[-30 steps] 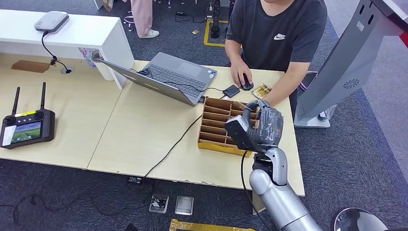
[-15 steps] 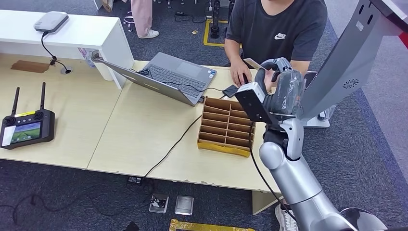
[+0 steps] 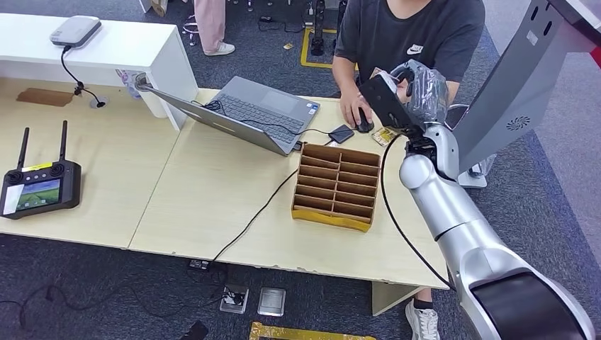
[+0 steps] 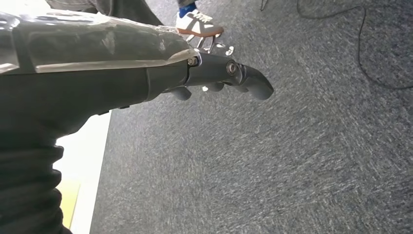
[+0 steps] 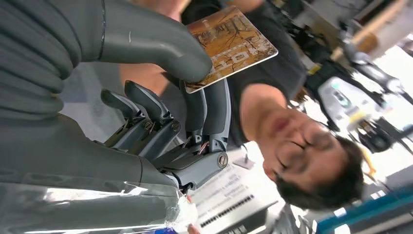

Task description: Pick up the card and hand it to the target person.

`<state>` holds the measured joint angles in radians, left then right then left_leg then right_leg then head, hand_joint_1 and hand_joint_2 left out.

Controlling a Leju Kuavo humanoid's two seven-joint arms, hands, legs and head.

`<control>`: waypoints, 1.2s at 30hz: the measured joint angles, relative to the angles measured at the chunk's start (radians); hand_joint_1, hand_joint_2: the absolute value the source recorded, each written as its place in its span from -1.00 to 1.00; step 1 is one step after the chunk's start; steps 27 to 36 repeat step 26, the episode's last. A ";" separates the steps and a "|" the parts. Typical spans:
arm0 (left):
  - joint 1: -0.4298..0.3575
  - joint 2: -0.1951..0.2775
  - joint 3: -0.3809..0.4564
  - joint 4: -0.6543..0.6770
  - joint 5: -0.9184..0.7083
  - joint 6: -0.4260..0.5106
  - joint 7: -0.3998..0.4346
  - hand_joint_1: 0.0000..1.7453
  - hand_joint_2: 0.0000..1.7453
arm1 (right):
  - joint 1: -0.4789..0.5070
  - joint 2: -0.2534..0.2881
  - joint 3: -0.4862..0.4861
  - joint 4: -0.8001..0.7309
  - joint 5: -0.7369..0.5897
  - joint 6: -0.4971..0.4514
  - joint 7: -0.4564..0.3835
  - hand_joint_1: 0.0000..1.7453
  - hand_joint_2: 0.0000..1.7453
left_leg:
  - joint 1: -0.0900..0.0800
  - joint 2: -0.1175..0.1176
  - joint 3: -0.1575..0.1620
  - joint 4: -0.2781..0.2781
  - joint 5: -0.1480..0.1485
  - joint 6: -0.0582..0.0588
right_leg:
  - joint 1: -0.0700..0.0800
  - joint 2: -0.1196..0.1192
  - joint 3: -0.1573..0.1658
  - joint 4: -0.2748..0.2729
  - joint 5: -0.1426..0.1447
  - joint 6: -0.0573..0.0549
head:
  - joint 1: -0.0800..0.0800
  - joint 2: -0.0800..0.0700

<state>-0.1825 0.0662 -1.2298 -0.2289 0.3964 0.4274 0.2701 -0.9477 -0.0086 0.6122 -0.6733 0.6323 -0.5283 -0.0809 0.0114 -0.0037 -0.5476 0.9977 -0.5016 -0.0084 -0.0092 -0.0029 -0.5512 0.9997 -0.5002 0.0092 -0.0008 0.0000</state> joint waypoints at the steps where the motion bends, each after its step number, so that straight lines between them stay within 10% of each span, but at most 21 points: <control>1: 0.000 0.000 0.000 0.000 0.001 0.002 -0.002 -1.00 1.00 | -0.008 0.001 0.000 0.029 0.006 0.012 0.010 1.00 1.00 | 0.000 0.000 0.000 0.000 0.000 0.000 | 0.000 0.000 0.000 0.000 0.000 0.000 | 0.000 0.000; 8: 0.005 0.000 -0.001 0.000 0.013 0.006 -0.005 -1.00 1.00 | -0.029 0.006 0.003 0.158 0.037 0.044 0.061 1.00 1.00 | 0.000 0.000 0.000 0.000 0.000 0.000 | 0.000 0.000 0.000 0.000 0.000 0.000 | 0.000 0.000; 12: 0.008 0.000 -0.001 0.000 0.013 0.006 -0.005 -1.00 1.00 | -0.029 0.006 0.004 0.197 0.042 0.040 0.067 -0.83 1.00 | 0.000 0.000 0.000 0.000 0.000 0.000 | 0.000 0.000 0.000 0.000 0.000 0.000 | 0.000 0.000; 13: 0.009 0.000 -0.001 0.000 0.013 0.006 -0.005 -1.00 1.00 | -0.029 0.006 0.004 0.205 0.043 0.035 0.067 -1.00 1.00 | 0.000 0.000 0.000 0.000 0.000 0.000 | 0.000 0.000 0.000 0.000 0.000 0.000 | 0.000 0.000; 36: 0.010 0.000 -0.002 0.000 0.012 0.004 -0.002 -1.00 1.00 | -0.028 0.016 0.004 0.228 0.049 -0.125 -0.039 -1.00 1.00 | 0.000 0.000 0.000 0.000 0.000 0.000 | 0.000 0.000 0.000 0.000 0.000 0.000 | -0.001 0.000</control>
